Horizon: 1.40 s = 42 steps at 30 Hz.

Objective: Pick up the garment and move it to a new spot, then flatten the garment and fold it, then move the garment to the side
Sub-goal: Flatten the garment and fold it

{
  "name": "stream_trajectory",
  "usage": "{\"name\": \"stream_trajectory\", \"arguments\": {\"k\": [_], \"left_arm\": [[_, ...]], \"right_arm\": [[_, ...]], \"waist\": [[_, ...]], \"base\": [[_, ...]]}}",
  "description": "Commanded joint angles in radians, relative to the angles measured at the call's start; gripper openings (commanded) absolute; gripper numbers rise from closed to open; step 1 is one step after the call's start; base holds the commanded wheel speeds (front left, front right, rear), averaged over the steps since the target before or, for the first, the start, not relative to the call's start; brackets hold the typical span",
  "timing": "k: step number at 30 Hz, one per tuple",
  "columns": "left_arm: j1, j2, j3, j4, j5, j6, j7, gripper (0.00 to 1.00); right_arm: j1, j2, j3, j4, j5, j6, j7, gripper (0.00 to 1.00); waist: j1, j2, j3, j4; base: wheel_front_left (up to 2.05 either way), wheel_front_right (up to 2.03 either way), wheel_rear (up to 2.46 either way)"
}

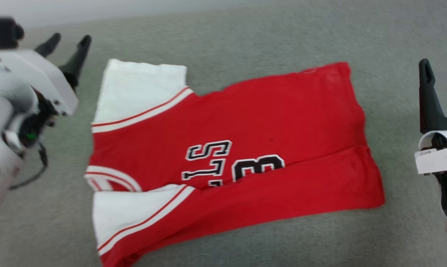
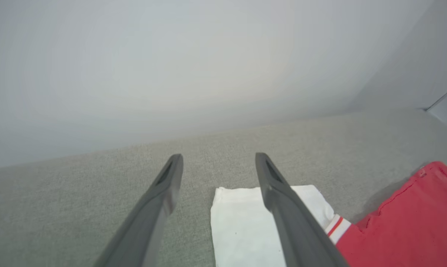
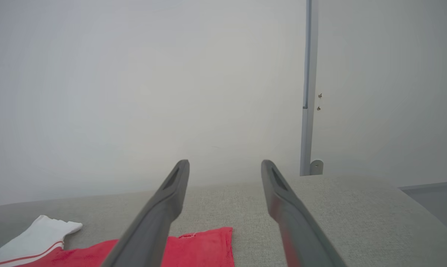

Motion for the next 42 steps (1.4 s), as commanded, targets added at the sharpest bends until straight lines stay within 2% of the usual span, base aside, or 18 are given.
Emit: {"name": "stream_trajectory", "arguments": {"k": [1, 4, 10, 13, 18, 19, 20, 21, 22, 23, 27, 30, 38, 42], "left_arm": [[-0.025, -0.005, -0.01, 0.036, 0.007, -0.013, 0.031, 1.0], [-0.088, -0.026, -0.058, 0.146, 0.011, -0.054, 0.186, 1.0], [-0.176, -0.051, -0.11, 0.285, -0.033, -0.099, 0.475, 1.0], [-0.216, -0.051, -0.134, 0.33, -0.023, -0.109, 0.556, 1.0], [-0.224, -0.091, -0.152, 0.391, -0.043, -0.12, 0.637, 1.0], [-0.218, -0.1, -0.152, 0.394, -0.056, -0.124, 0.655, 0.82], [-0.214, -0.109, -0.15, 0.394, -0.072, -0.126, 0.677, 0.51], [-0.21, -0.116, -0.149, 0.39, -0.085, -0.127, 0.695, 0.31], [-0.211, -0.119, -0.149, 0.385, -0.093, -0.129, 0.705, 0.03], [-0.214, -0.119, -0.154, 0.379, -0.093, -0.13, 0.707, 0.0], [-0.228, -0.117, -0.162, 0.344, -0.098, -0.13, 0.695, 0.0], [-0.241, -0.125, -0.17, 0.318, -0.106, -0.13, 0.69, 0.0], [-0.257, -0.147, -0.201, 0.257, -0.117, -0.13, 0.671, 0.0], [-0.262, -0.142, -0.212, 0.235, -0.132, -0.13, 0.662, 0.0]], "right_arm": [[0.009, 0.005, 0.002, -0.007, -0.008, -0.002, -0.002, 1.0], [0.022, 0.012, 0.007, -0.016, -0.009, -0.002, -0.003, 1.0], [0.042, 0.018, 0.013, -0.035, -0.011, -0.002, 0.005, 1.0], [0.046, 0.015, 0.014, -0.051, -0.009, -0.002, 0.014, 1.0], [0.042, 0.01, 0.018, -0.08, -0.017, -0.002, 0.031, 1.0], [0.039, 0.006, 0.022, -0.083, -0.016, -0.002, 0.037, 1.0], [0.034, 0.001, 0.027, -0.086, -0.015, -0.002, 0.044, 1.0], [0.026, -0.005, 0.033, -0.088, -0.013, -0.002, 0.054, 1.0], [0.014, -0.017, 0.047, -0.089, -0.015, -0.002, 0.067, 1.0], [-0.003, -0.037, 0.071, -0.096, -0.022, -0.002, 0.083, 1.0], [-0.115, -0.098, 0.152, -0.092, -0.007, -0.002, 0.186, 1.0], [-0.239, -0.162, 0.238, -0.032, 0.028, -0.002, 0.338, 1.0], [-0.507, -0.268, 0.44, 0.263, 0.216, -0.002, 0.805, 1.0], [-0.597, -0.284, 0.463, 0.381, 0.255, -0.002, 0.903, 1.0]], "waist": [[0.0, 0.0, 0.056, -0.068], [0.0, 0.0, 0.072, -0.101], [0.0, 0.0, 0.09, -0.132], [0.0, 0.0, 0.103, -0.135], [0.0, 0.0, 0.119, -0.128], [0.0, 0.0, 0.12, -0.125], [0.0, 0.0, 0.121, -0.122], [0.0, 0.0, 0.121, -0.118], [0.0, 0.0, 0.121, -0.114], [0.0, 0.0, 0.122, -0.109], [0.0, 0.0, 0.128, -0.088], [0.0, 0.0, 0.135, -0.069], [0.0, 0.0, 0.159, -0.008], [0.0, 0.0, 0.175, 0.015]], "base": [[0.0, 0.0, 0.0], [0.0, 0.0, 0.0], [0.0, 0.0, 0.0], [0.0, 0.0, 0.0], [0.0, 0.0, 0.0], [0.0, 0.0, 0.0], [0.0, 0.0, 0.0], [0.0, 0.0, 0.0], [0.0, 0.0, 0.0], [0.0, 0.0, 0.0], [0.0, 0.0, 0.0], [0.0, 0.0, 0.0], [0.0, 0.0, 0.0], [0.0, 0.0, 0.0]]}}
